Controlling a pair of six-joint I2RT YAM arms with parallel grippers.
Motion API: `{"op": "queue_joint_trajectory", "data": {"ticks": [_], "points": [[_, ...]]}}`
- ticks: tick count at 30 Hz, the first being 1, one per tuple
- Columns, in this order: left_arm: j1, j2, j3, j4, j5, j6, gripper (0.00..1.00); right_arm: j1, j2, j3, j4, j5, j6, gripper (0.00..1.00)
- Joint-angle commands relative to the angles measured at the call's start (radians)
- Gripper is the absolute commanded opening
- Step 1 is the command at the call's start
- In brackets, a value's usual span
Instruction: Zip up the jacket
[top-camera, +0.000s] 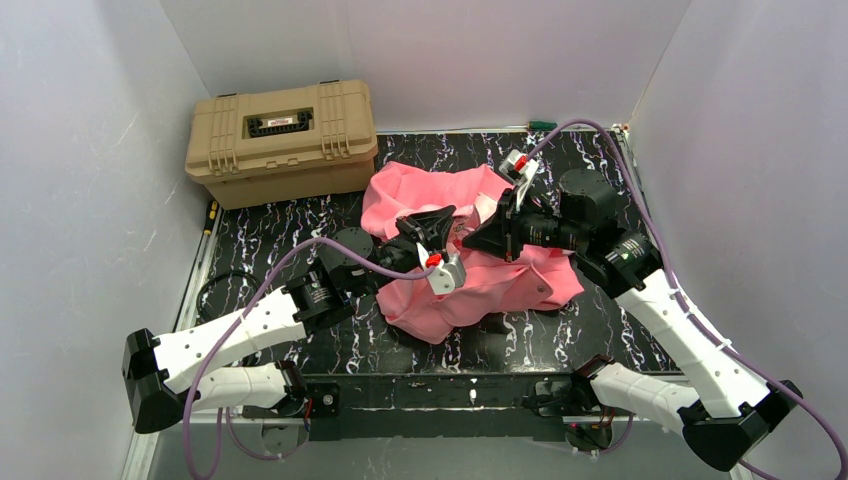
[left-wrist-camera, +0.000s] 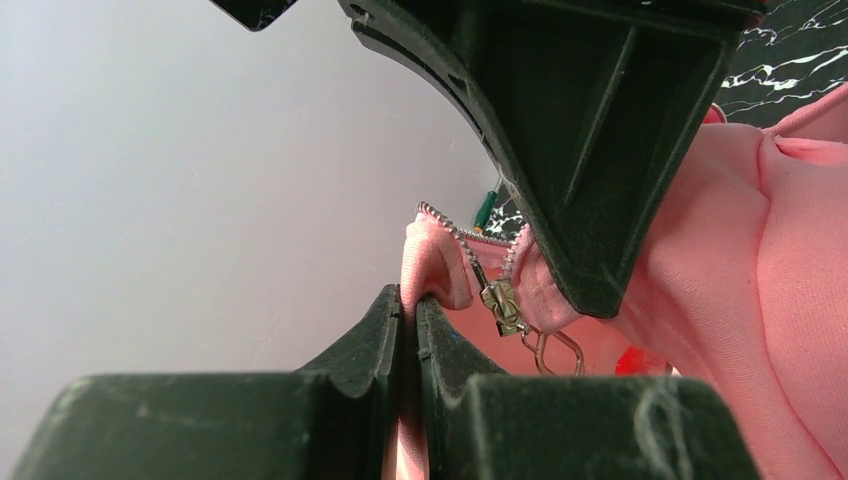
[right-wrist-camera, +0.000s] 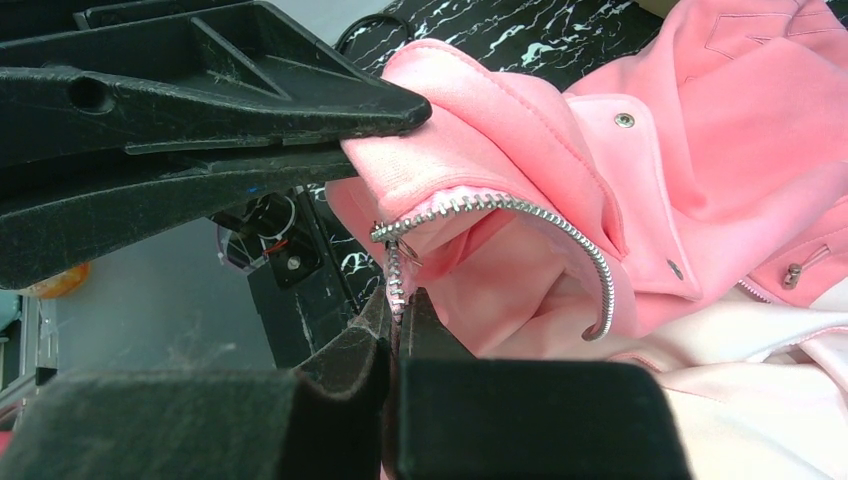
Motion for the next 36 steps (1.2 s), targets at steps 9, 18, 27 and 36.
{"op": "queue_joint_trajectory", "data": {"ticks": [9, 18, 27, 36], "points": [[-0.008, -0.023, -0.009, 0.056, 0.022, 0.037, 0.0, 0.001, -0.041, 0.068, 0.009, 0.021, 0.003, 0.01], [-0.008, -0.023, -0.014, 0.055, 0.023, 0.05, 0.0, 0.001, -0.042, 0.076, -0.006, 0.027, -0.006, 0.01], [-0.008, -0.044, -0.046, 0.056, 0.108, 0.086, 0.0, -0.001, -0.032, 0.082, -0.042, 0.018, -0.026, 0.01], [-0.01, -0.058, -0.077, 0.054, 0.133, 0.128, 0.0, -0.002, -0.047, 0.059, -0.022, 0.009, 0.013, 0.01]]}}
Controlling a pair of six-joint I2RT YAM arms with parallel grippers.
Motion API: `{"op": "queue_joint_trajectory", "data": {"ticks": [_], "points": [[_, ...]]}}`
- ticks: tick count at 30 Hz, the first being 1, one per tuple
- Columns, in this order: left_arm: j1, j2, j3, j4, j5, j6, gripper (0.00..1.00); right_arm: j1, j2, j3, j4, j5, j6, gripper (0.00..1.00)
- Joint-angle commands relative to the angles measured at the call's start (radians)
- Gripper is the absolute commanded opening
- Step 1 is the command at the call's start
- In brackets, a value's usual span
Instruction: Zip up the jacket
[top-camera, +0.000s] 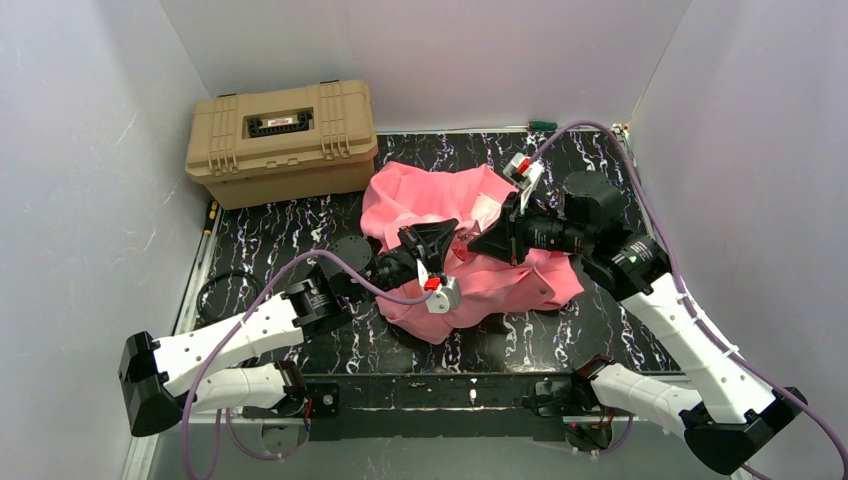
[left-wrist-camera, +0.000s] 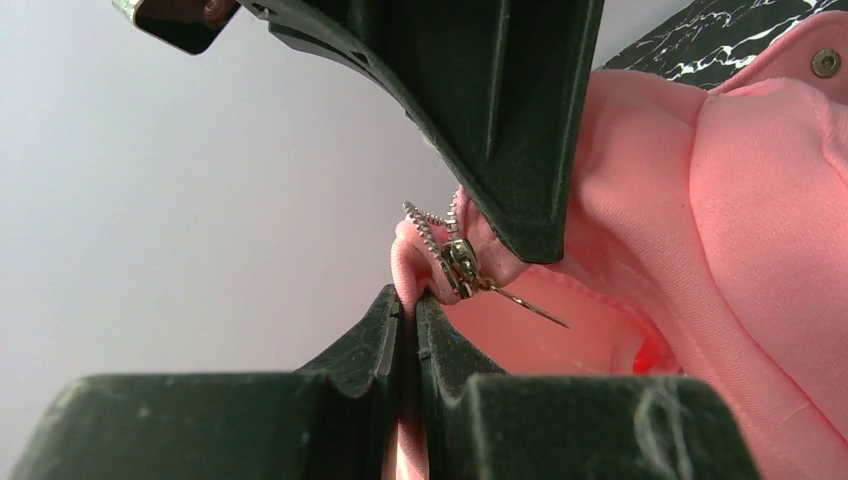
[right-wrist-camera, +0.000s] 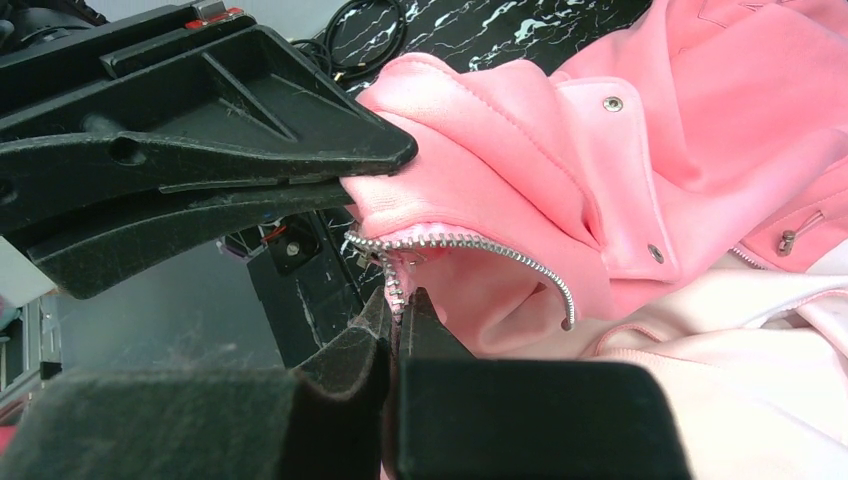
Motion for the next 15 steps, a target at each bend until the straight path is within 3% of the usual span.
{"op": "queue_joint_trajectory", "data": {"ticks": [1, 9, 15], "points": [[-0.008, -0.025, -0.005, 0.037, 0.038, 0.03, 0.0, -0.002, -0.031, 0.031, 0.074, -0.024, 0.031, 0.01], [-0.008, -0.018, -0.005, 0.038, 0.011, 0.053, 0.0, -0.002, -0.06, -0.009, 0.066, -0.039, 0.074, 0.01], [-0.006, -0.017, 0.019, 0.031, -0.084, -0.128, 0.0, -0.002, -0.041, -0.011, -0.113, 0.081, -0.023, 0.01]]}}
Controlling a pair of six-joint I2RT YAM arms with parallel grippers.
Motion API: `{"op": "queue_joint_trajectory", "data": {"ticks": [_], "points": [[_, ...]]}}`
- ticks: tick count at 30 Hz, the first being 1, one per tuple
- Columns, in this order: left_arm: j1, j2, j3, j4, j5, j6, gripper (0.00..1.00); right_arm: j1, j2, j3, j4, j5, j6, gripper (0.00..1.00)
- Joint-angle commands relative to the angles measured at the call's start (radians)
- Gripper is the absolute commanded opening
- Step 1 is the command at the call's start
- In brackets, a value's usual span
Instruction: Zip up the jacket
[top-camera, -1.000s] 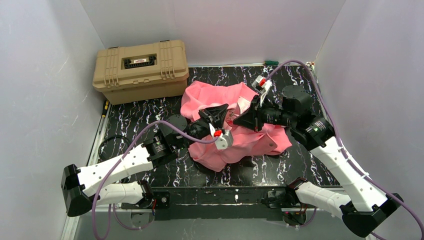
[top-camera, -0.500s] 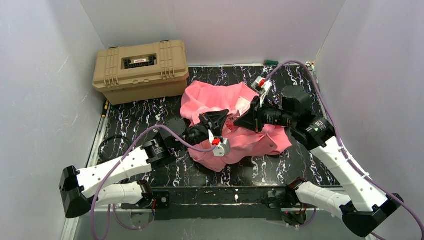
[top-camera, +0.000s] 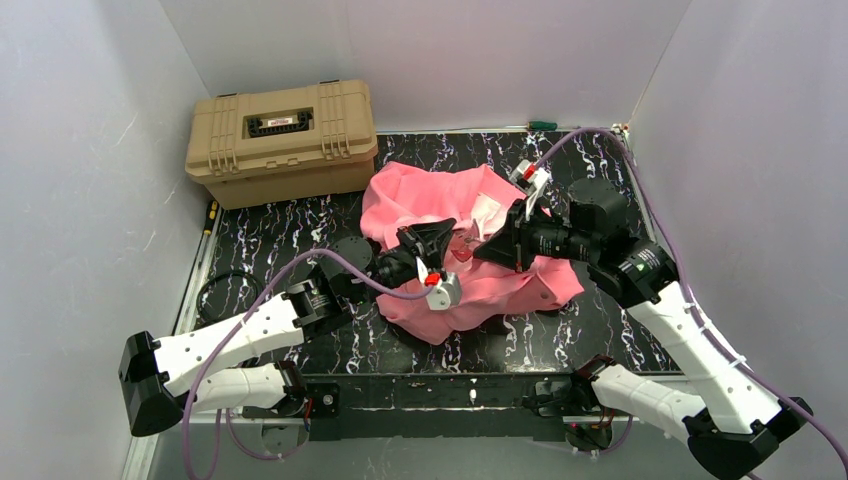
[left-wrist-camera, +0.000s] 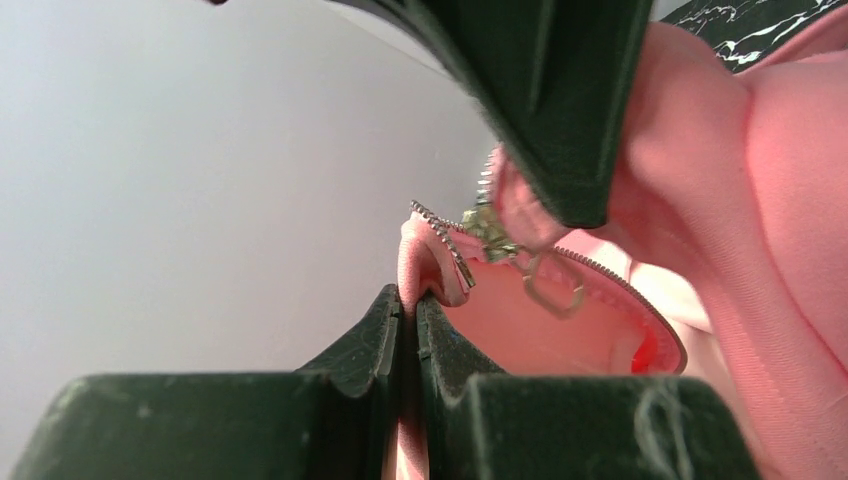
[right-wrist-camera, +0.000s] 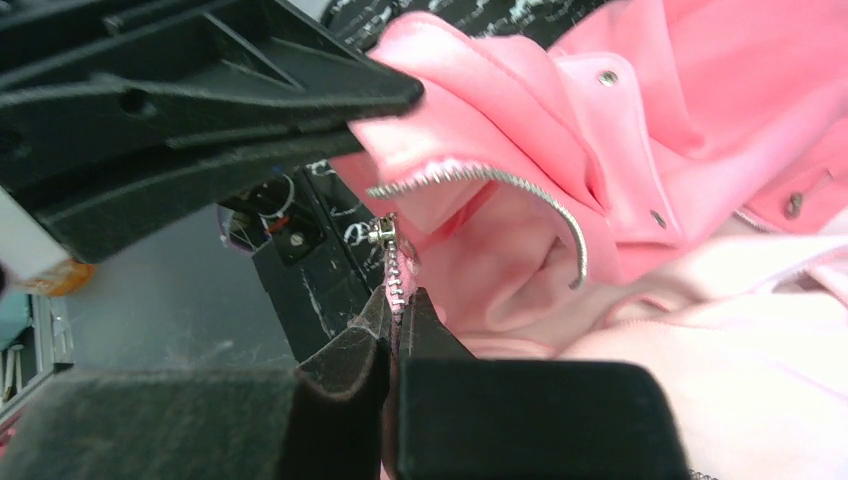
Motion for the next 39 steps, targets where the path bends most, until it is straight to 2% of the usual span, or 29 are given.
{"op": "queue_joint_trajectory", "data": {"ticks": [1, 2, 3, 4, 5, 6, 8, 11, 14, 16, 18, 21, 25, 28, 30, 33, 36, 39], "points": [[-0.005, -0.021, 0.023, -0.004, -0.086, -0.18, 0.0, -0.002, 0.007, 0.002, -0.113, 0.093, -0.071, 0.01], [-0.004, -0.029, 0.024, -0.05, -0.103, -0.243, 0.07, -0.002, 0.006, -0.008, -0.137, 0.108, -0.079, 0.01], [-0.004, -0.034, 0.036, -0.125, -0.114, -0.325, 0.25, -0.002, 0.001, -0.027, -0.145, 0.115, -0.08, 0.01], [-0.002, -0.039, 0.056, -0.221, -0.088, -0.408, 0.52, -0.002, -0.005, -0.046, -0.15, 0.122, -0.078, 0.01], [0.001, -0.043, 0.078, -0.334, -0.036, -0.478, 0.64, -0.002, -0.008, -0.061, -0.16, 0.121, -0.081, 0.01], [0.006, -0.047, 0.087, -0.419, 0.027, -0.531, 0.72, -0.002, -0.01, -0.074, -0.166, 0.12, -0.083, 0.01], [0.012, -0.058, 0.065, -0.488, 0.117, -0.634, 0.83, -0.002, -0.012, -0.094, -0.171, 0.121, -0.084, 0.01], [0.03, -0.049, 0.047, -0.569, 0.266, -0.659, 0.93, -0.002, -0.011, -0.106, -0.185, 0.133, -0.09, 0.01], [0.136, -0.013, 0.076, -0.615, 0.448, -0.674, 0.93, -0.002, -0.002, -0.099, -0.242, 0.157, -0.108, 0.01], [0.301, 0.051, 0.131, -0.69, 0.669, -0.671, 0.89, -0.002, -0.008, -0.1, -0.266, 0.166, -0.111, 0.01], [0.4, 0.169, 0.227, -0.829, 0.879, -0.594, 0.87, -0.002, -0.018, -0.11, -0.274, 0.163, -0.112, 0.01], [0.43, 0.353, 0.379, -0.993, 1.047, -0.431, 0.88, -0.002, -0.023, -0.127, -0.29, 0.16, -0.109, 0.01], [0.435, 0.568, 0.539, -1.001, 1.228, -0.395, 0.9, -0.002, -0.089, -0.195, -0.236, 0.179, -0.058, 0.01], [0.432, 0.69, 0.673, -1.129, 1.39, -0.347, 0.92, -0.002, -0.149, -0.228, -0.181, 0.19, -0.02, 0.01], [0.429, 0.739, 0.733, -1.239, 1.449, -0.255, 0.93, -0.002, -0.151, -0.223, -0.194, 0.202, -0.019, 0.01], [0.413, 0.764, 0.727, -1.291, 1.483, -0.157, 0.95, -0.002, -0.133, -0.207, -0.234, 0.209, -0.033, 0.01], [0.382, 0.783, 0.713, -1.431, 1.469, 0.049, 0.95, -0.002, -0.137, -0.197, -0.247, 0.226, -0.033, 0.01], [0.372, 0.797, 0.668, -1.465, 1.432, 0.176, 0.96, -0.002, -0.164, -0.206, -0.257, 0.236, -0.016, 0.01]]}}
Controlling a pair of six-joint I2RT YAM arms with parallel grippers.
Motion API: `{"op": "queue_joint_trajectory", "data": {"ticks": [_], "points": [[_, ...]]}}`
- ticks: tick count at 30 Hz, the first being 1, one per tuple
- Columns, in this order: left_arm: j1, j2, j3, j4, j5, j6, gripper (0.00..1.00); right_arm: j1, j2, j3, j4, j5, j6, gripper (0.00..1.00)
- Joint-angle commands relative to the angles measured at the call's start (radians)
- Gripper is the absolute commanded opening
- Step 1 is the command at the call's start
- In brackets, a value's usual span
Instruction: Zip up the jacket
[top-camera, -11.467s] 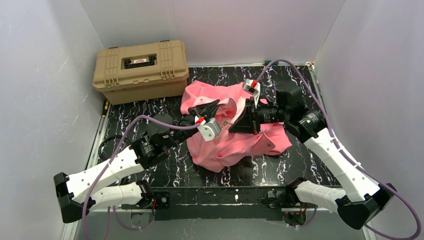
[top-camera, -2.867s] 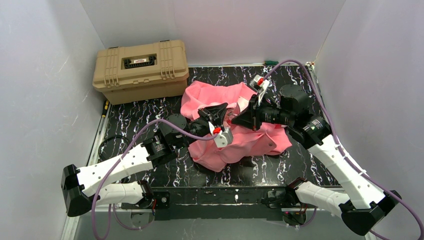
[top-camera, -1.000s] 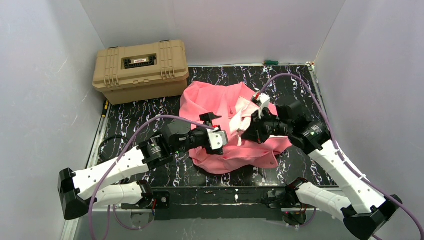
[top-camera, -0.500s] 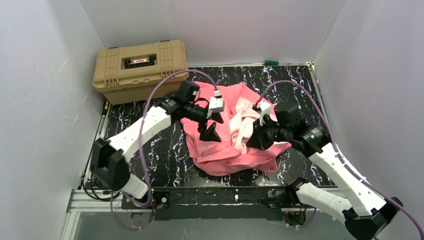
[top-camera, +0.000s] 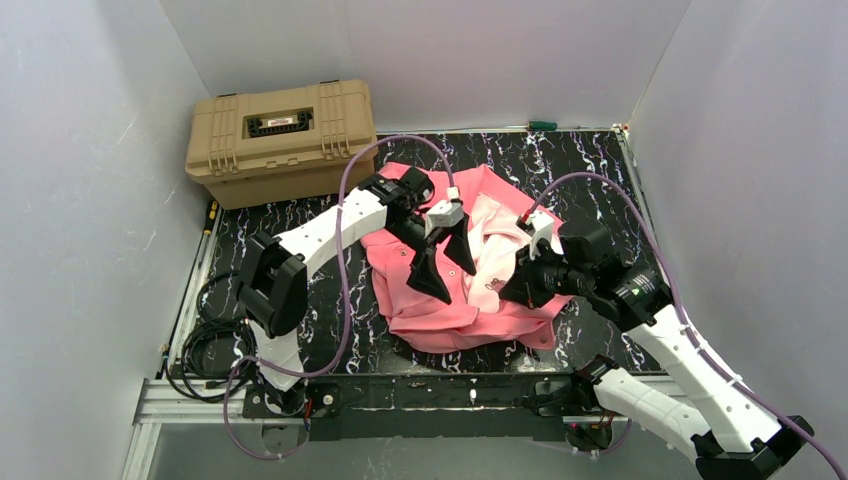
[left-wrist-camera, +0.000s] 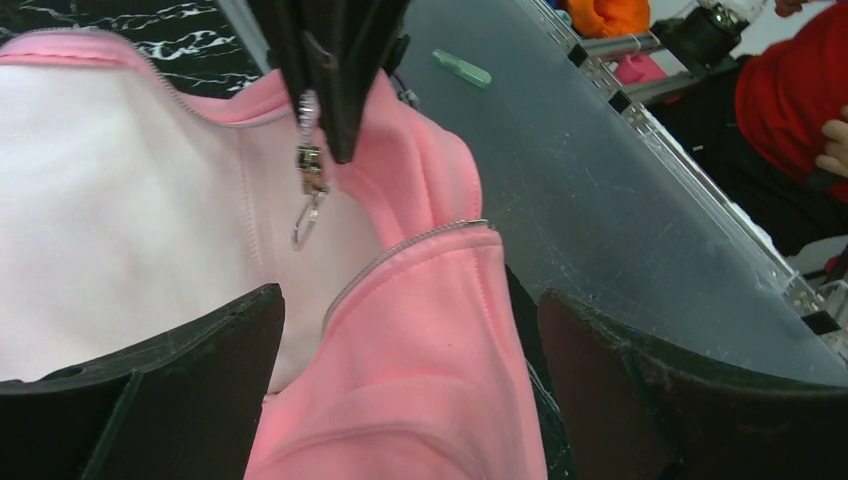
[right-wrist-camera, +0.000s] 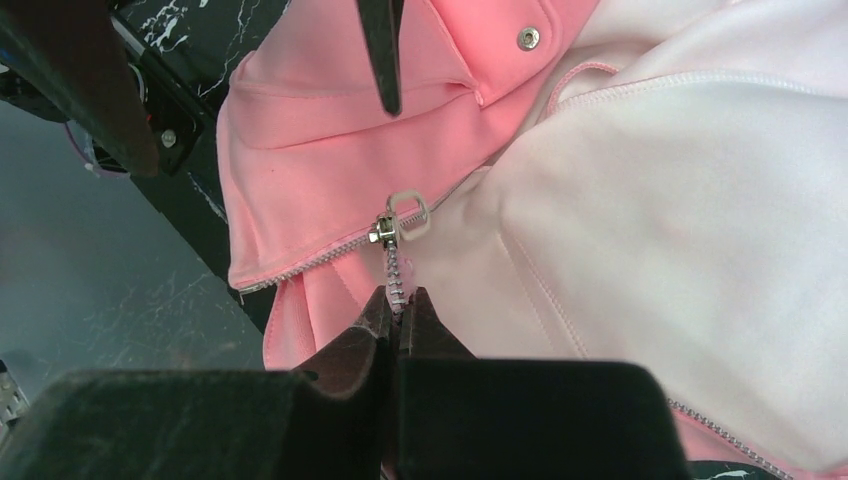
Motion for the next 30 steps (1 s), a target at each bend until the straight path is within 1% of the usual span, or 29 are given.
{"op": "queue_joint_trajectory", "data": {"ticks": [1, 4, 5, 8, 12, 13, 20, 21, 23, 24, 25, 26, 29, 30], "points": [[-0.029, 0.009, -0.044, -0.17, 0.031, 0.318, 0.96, -0.002, -0.043, 0.016, -0.006, 0.026, 0.029, 0.01], [-0.058, 0.03, -0.065, -0.173, -0.006, 0.434, 0.98, -0.002, -0.06, -0.001, 0.011, 0.033, 0.05, 0.01], [-0.07, 0.043, -0.066, -0.164, -0.011, 0.45, 0.98, -0.002, -0.064, -0.001, 0.015, 0.037, 0.053, 0.01], [-0.099, 0.078, -0.07, -0.079, -0.001, 0.38, 0.98, -0.002, -0.072, 0.004, 0.007, 0.05, 0.064, 0.01], [-0.126, 0.106, -0.054, -0.033, 0.012, 0.338, 0.98, -0.002, -0.097, 0.006, -0.002, 0.054, 0.09, 0.01], [-0.132, 0.108, -0.053, -0.026, 0.012, 0.332, 0.96, -0.002, -0.102, 0.007, -0.002, 0.054, 0.091, 0.01], [-0.147, 0.109, -0.043, -0.01, -0.023, 0.281, 0.73, -0.002, -0.09, -0.001, -0.001, 0.051, 0.069, 0.01], [-0.145, 0.106, -0.041, -0.009, -0.032, 0.27, 0.66, -0.002, -0.089, -0.001, 0.003, 0.053, 0.069, 0.01], [-0.132, 0.095, -0.049, -0.01, -0.036, 0.259, 0.45, -0.002, -0.087, -0.001, 0.007, 0.054, 0.071, 0.01], [-0.127, 0.086, -0.053, -0.009, -0.042, 0.259, 0.37, -0.002, -0.087, 0.0, 0.007, 0.058, 0.071, 0.01], [-0.119, 0.078, -0.057, -0.008, -0.051, 0.252, 0.31, -0.002, -0.086, -0.002, 0.007, 0.058, 0.071, 0.01], [-0.108, 0.071, -0.059, 0.0, -0.056, 0.234, 0.27, -0.002, -0.088, -0.002, 0.006, 0.059, 0.071, 0.01], [-0.071, 0.041, -0.061, 0.029, -0.079, 0.166, 0.26, -0.002, -0.086, -0.007, 0.01, 0.054, 0.071, 0.01], [-0.061, 0.029, -0.06, 0.032, -0.091, 0.152, 0.24, -0.002, -0.081, -0.006, 0.009, 0.051, 0.065, 0.01]]}}
